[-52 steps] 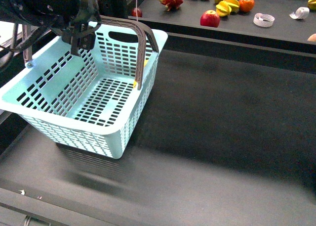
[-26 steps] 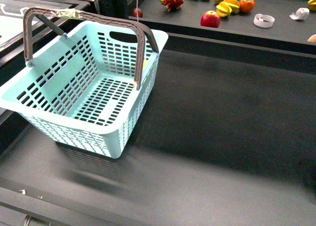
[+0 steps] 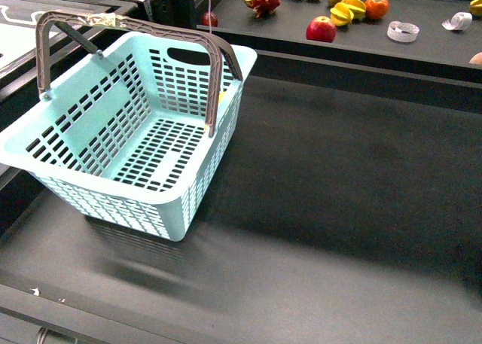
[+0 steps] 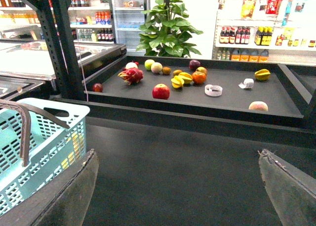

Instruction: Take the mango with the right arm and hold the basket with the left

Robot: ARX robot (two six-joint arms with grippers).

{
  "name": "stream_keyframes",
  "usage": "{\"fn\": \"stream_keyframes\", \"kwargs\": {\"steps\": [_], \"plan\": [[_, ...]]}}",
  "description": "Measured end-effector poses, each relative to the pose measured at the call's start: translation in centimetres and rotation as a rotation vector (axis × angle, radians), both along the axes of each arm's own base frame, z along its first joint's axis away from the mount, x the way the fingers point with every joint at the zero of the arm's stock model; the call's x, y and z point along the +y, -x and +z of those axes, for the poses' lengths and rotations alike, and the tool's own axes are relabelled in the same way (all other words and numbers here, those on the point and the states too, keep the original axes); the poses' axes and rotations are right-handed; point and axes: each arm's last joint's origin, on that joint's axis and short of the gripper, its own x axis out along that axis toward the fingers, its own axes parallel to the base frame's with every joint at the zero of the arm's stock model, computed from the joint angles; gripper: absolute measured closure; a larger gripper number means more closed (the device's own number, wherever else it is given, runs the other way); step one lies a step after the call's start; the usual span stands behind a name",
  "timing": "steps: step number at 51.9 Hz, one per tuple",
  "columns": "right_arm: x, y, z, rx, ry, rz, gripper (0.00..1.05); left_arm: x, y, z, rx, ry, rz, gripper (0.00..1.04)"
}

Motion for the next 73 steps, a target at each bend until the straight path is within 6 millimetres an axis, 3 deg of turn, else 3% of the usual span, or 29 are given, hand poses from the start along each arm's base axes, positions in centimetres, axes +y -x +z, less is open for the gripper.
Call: {"fn": "stream_keyframes", "kwargs": {"steps": [8, 13, 15, 21, 32, 51, 73], "plan": [[0.0, 0.0, 0.0, 0.0, 0.0, 0.0, 0.08, 0.2, 0.1, -0.4, 0.017, -0.027, -0.038, 0.08], [0.0, 0.0, 0.0, 0.0, 0.0, -0.001, 0.08, -0.4, 1.5, -0.7, -0.084, -0.331, -0.427, 0.28], [0.0, 0.0, 0.0, 0.0, 0.0, 0.0, 0.08, -0.7, 2.3, -0.5, -0.088, -0.499, -0.507, 0.37], [0.0, 0.0, 0.0, 0.0, 0.0, 0.0, 0.08, -1.3, 4.3, -0.2, -0.051, -0.743, -0.533, 0.6], [0.0, 0.0, 0.0, 0.0, 0.0, 0.0, 0.08, -2.5, 6.9, -0.3, -0.019, -0.818, -0.535, 1.0], [0.0, 0.0, 0.0, 0.0, 0.0, 0.0, 0.08, -2.8, 10.1, -0.2, -0.023, -0.832, -0.543, 1.01], [0.0, 0.0, 0.0, 0.0, 0.0, 0.0, 0.08, -2.8, 12.4, 0.7, -0.049, -0.845, -0.531, 1.01]]}}
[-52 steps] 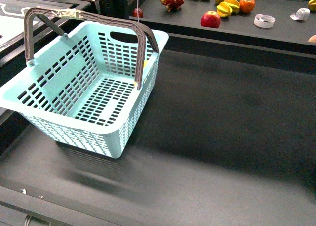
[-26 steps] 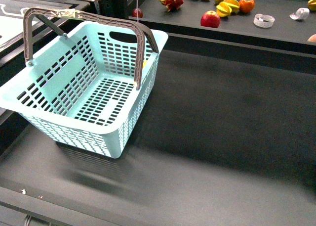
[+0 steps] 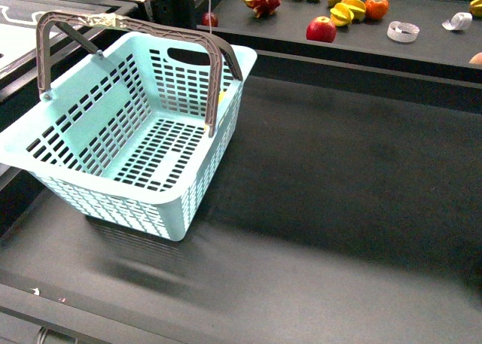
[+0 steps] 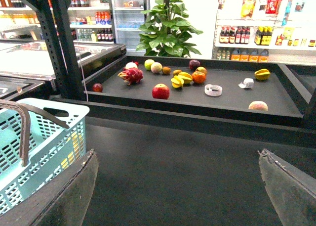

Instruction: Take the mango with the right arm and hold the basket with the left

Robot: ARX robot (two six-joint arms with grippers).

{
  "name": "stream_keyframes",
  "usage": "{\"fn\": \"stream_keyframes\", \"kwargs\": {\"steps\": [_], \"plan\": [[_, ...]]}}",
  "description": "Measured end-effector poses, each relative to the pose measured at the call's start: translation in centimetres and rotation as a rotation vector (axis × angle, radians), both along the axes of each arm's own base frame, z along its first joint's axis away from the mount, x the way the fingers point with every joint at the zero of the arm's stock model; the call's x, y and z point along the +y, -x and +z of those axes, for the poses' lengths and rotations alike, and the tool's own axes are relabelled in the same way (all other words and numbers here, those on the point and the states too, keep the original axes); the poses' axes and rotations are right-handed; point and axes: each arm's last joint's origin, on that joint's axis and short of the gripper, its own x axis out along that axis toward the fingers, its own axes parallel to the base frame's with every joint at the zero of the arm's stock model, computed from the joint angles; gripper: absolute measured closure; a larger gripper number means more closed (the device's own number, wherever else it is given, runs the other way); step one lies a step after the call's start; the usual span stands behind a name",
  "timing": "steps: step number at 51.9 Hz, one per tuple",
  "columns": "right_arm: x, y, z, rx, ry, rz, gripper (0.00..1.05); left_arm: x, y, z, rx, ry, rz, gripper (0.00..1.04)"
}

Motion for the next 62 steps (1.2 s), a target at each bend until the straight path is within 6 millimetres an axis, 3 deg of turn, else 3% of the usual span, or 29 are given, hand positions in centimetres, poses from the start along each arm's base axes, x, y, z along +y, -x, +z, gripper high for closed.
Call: {"fn": "stream_keyframes", "kwargs": {"steps": [43, 49, 62], "plan": [[0.0, 0.0, 0.0, 0.0, 0.0, 0.0, 0.08, 0.0, 2.2, 0.1, -0.007, 0.0, 0.0, 1.01], [0.0, 0.0, 0.0, 0.0, 0.0, 0.0, 0.08, 0.0, 3.2, -0.2, 0.005, -0.001, 0.0, 1.01], [0.0, 0.0, 0.0, 0.0, 0.0, 0.0, 0.08, 0.0, 3.3, -0.2, -0.001, -0.001, 0.0, 1.01]]}}
